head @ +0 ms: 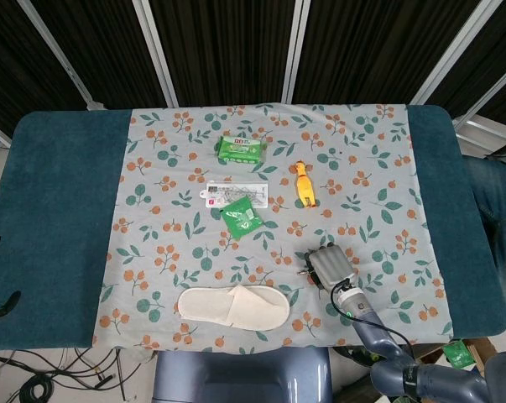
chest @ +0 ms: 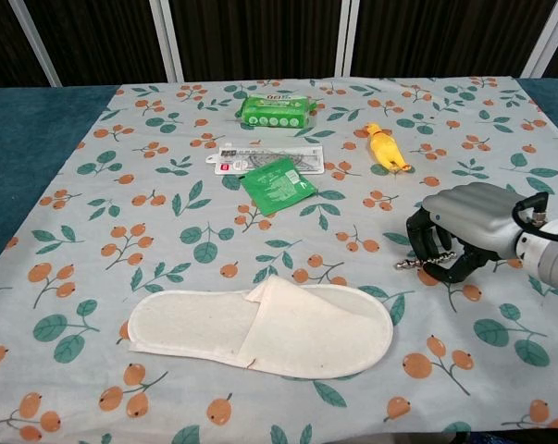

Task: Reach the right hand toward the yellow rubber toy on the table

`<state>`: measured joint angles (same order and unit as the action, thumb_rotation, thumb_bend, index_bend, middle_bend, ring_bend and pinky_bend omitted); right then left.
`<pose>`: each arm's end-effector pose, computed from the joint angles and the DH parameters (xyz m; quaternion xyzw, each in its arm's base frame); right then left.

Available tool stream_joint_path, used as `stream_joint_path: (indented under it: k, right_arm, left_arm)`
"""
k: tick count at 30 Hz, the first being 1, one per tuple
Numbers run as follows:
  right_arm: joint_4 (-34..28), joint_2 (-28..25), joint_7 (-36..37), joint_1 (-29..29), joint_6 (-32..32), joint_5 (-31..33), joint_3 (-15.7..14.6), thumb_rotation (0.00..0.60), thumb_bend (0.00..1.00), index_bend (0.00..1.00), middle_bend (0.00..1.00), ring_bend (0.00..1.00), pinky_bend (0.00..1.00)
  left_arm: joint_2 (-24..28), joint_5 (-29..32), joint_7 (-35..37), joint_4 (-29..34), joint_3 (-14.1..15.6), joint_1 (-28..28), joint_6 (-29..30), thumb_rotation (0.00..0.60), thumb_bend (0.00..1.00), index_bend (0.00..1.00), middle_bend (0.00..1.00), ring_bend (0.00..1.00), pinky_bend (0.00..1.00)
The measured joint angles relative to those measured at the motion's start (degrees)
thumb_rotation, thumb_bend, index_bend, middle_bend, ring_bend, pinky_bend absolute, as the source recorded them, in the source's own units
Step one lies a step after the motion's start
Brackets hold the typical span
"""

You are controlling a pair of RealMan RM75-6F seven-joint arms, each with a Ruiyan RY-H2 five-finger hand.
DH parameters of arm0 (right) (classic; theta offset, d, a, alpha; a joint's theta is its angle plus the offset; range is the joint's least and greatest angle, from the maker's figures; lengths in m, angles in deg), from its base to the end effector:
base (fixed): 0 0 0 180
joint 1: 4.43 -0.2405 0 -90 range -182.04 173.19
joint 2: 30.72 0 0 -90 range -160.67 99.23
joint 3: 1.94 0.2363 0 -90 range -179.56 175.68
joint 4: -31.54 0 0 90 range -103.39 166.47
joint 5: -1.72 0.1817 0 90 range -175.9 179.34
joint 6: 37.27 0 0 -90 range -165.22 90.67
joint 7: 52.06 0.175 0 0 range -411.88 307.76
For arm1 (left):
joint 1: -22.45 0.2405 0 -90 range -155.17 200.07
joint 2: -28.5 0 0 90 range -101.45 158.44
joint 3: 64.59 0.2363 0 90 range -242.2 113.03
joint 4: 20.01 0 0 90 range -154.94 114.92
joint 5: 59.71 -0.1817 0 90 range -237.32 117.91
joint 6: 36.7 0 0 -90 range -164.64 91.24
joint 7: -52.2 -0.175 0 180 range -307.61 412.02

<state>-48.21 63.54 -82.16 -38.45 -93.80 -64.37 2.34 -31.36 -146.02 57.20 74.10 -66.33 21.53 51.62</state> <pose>-0.1834 -0.3080 -0.0369 0.7784 -0.3487 0.2735 0.4446 -0.2908 0.1849 0.2009 -0.5662 -0.4067 -0.3950 0.5983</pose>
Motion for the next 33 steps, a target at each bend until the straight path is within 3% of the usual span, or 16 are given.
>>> stream_joint_path:
  k: [33]
  right_arm:
    - [-1.53, -0.96, 1.43, 0.06, -0.34, 0.13, 0.44, 0.600, 0.36, 0.59, 0.47, 0.49, 0.38]
  left_arm:
    - [0.12, 0.01, 0.39, -0.16, 0.02, 0.14, 0.10, 0.600, 0.25, 0.02, 0.04, 0.01, 0.00]
